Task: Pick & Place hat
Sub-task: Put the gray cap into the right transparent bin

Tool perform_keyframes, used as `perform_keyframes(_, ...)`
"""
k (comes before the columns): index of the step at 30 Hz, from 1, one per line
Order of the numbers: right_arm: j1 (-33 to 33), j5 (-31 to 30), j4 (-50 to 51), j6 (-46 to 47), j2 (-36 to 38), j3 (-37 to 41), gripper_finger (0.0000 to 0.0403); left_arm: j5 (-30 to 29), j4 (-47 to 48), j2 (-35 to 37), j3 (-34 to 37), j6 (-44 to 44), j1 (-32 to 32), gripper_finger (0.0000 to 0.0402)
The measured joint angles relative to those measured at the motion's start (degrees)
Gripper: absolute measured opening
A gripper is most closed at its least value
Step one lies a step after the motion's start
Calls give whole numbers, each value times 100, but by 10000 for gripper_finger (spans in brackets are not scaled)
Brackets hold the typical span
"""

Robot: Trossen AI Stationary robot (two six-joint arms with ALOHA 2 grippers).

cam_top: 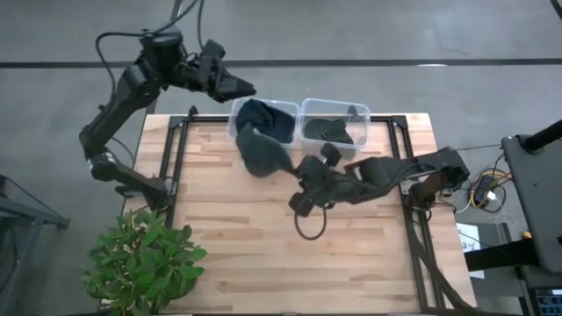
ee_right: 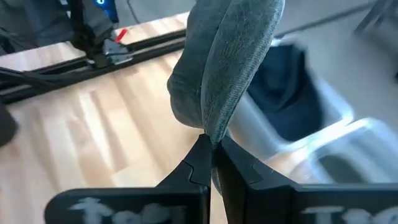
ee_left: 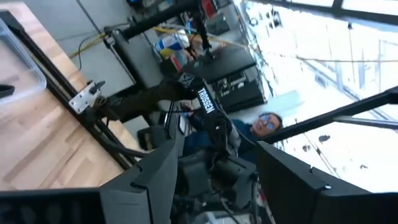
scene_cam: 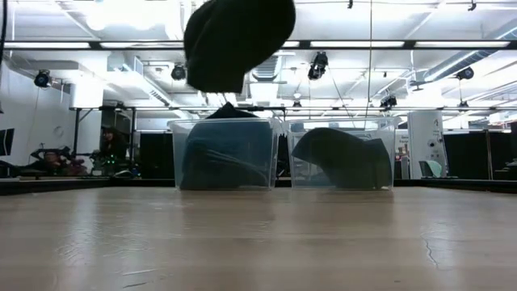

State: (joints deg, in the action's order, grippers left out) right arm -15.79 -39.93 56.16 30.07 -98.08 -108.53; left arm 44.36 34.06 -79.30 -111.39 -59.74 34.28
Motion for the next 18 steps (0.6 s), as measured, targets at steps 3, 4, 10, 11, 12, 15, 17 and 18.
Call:
perform_keyframes(3,-1,-205,399,-665,2,-467,8,-173,-1,134,0,-62,-19,206)
perform_keyframes(4,-2,-238,542,-947,2,-619,8,-212,3,167,0,-100,-36,206)
perform_keyframes(10,-2,-1025,1191,-2688,2,-1260,8,-384,25,327,2,-480,-104,206)
perform_keyframes(11,16,-1231,1290,-3008,2,-1323,8,-433,25,345,4,-507,-119,206)
perform_keyframes(12,34,-1493,1360,-3341,4,-1369,8,-455,25,355,4,-526,-134,206)
perform_keyframes(15,71,-2580,1438,-4322,9,-1389,8,-586,34,382,4,-548,-148,206)
perform_keyframes(17,113,-3313,1437,-4999,9,-1355,8,-675,50,389,6,-547,-167,206)
perform_keyframes(18,157,-3579,1425,-5379,9,-1340,8,-704,53,389,7,-547,-175,206)
